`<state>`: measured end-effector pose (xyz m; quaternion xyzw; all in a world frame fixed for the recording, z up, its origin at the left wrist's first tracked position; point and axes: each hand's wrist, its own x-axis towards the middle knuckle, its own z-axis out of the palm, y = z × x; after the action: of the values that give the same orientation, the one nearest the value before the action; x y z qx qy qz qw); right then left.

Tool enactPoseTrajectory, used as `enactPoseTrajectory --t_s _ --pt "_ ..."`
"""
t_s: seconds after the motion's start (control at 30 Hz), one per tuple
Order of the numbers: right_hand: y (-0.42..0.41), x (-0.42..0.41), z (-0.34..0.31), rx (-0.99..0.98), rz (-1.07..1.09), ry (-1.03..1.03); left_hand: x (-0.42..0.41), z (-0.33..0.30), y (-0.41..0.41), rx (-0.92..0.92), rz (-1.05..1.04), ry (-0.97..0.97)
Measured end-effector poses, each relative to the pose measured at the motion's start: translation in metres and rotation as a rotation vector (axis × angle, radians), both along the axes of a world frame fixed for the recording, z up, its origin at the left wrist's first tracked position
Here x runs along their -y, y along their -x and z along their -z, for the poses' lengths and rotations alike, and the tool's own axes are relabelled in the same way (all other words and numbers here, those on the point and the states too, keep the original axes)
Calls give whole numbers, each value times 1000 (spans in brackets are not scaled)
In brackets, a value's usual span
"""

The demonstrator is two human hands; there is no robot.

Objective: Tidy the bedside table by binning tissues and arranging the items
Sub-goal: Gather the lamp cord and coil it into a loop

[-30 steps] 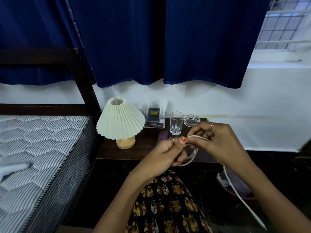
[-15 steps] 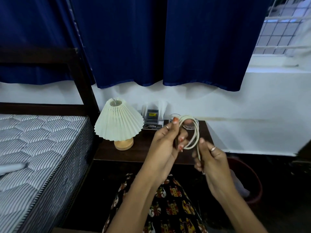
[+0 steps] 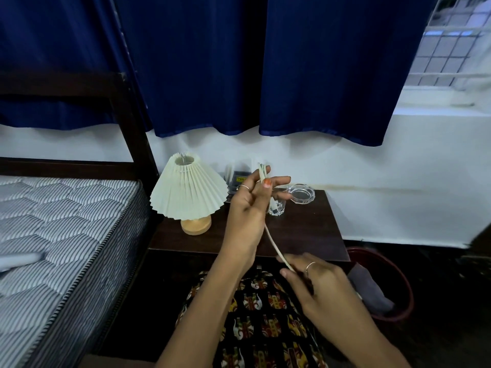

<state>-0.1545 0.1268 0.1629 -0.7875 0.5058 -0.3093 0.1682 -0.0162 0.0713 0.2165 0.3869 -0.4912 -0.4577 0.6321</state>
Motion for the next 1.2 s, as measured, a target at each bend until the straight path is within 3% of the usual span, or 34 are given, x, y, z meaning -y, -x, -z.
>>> enactPoseTrajectory --t_s 0.13,0.3,0.5,0.67,0.9,1.2 --pt "4 1 -27 -78 35 216 -1 8 -2 141 -25 34" --pt "9 24 -65 -104 11 308 -7 16 -3 277 78 41" --pt "7 63 -85 -33 -118 189 -17 16 2 210 59 -143" --pt "4 81 -87 41 -229 85 -22 15 0 192 123 -131" --pt "8 88 -58 289 -241 55 -17 20 -5 -50 214 -175" --pt "10 87 -30 791 -139 -227 -9 26 2 -199 225 -271"
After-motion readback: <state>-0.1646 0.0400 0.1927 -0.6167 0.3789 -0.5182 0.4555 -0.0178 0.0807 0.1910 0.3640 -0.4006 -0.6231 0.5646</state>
